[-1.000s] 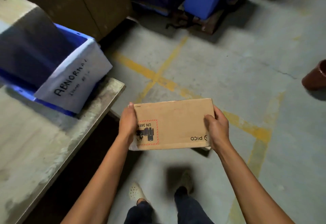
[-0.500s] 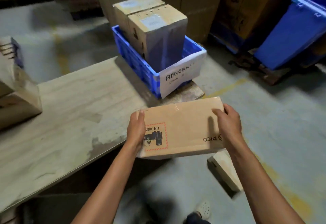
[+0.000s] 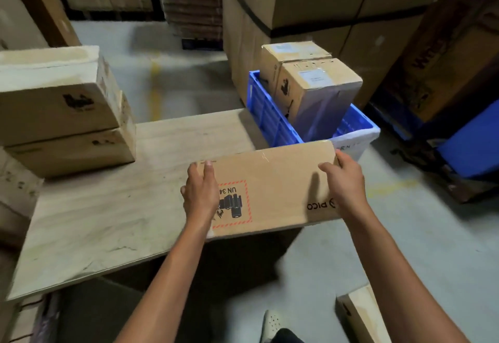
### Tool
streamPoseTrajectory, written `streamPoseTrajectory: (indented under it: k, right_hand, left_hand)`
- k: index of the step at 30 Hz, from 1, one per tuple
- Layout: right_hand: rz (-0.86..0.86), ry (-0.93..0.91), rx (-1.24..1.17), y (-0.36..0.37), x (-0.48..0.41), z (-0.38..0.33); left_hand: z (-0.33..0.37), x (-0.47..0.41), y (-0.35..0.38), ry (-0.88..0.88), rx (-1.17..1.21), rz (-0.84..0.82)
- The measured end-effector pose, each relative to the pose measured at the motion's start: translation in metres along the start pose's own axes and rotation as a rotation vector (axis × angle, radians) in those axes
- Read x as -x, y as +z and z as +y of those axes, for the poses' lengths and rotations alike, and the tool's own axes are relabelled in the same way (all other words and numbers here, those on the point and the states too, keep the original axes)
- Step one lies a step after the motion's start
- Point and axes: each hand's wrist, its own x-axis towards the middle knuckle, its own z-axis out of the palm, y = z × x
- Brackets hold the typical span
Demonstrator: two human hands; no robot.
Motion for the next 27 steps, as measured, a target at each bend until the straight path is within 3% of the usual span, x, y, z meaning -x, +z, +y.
streamPoseTrajectory:
  k: [7, 11, 16, 21, 27]
  right_hand:
    - [-0.268, -0.032, -0.297, 0.09, -0.043, -0.008]
    - [-0.465, -0.001, -0.386, 0.134, -0.076, -0.004]
    - [-0.466, 0.037, -0.335, 0.171, -0.12, 0.016]
    - [-0.413, 0.056, -0.276, 0.192, -0.134, 0.022]
    - [-0.451, 0.187, -0.163, 0.211, -0.143, 0.036]
  left_hand:
    - [-0.003, -0.058, -0.04, 0.093, -0.053, 0.177]
    - [-0.029, -0.088, -0.041, 0.146, 0.055, 0.221]
    - [-0.028, -0.111, -0.028, 0.079, 0.129, 0.307]
    - [-0.031, -0.126, -0.014, -0.132, 0.177, 0.467]
    - [-0.062, -0.129, -0.015, -0.205, 0.262, 0.347]
